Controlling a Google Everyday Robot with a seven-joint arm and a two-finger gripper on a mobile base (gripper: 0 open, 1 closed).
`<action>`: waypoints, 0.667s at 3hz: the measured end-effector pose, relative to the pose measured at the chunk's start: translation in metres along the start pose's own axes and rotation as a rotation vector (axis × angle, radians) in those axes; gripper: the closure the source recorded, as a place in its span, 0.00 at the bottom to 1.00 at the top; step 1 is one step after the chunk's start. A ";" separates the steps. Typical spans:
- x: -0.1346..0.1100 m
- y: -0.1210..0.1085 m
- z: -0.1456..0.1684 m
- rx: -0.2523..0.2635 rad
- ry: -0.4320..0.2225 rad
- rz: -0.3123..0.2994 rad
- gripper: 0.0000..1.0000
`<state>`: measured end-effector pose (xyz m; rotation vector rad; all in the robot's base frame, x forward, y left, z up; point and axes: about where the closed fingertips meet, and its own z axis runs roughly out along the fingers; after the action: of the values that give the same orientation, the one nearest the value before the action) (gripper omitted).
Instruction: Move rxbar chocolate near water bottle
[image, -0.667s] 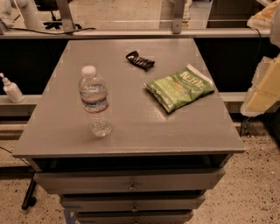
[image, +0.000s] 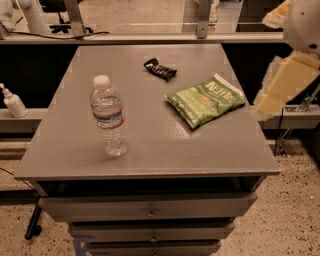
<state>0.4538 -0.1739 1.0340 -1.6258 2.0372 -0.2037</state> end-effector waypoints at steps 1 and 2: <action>-0.033 -0.024 0.032 0.004 -0.093 0.016 0.00; -0.063 -0.045 0.074 -0.005 -0.178 0.051 0.00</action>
Offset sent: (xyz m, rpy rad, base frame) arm 0.1392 0.0952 -0.0477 0.2941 -0.0398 0.0378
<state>0.5378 -0.1122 1.0089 -1.5353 1.9418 -0.0338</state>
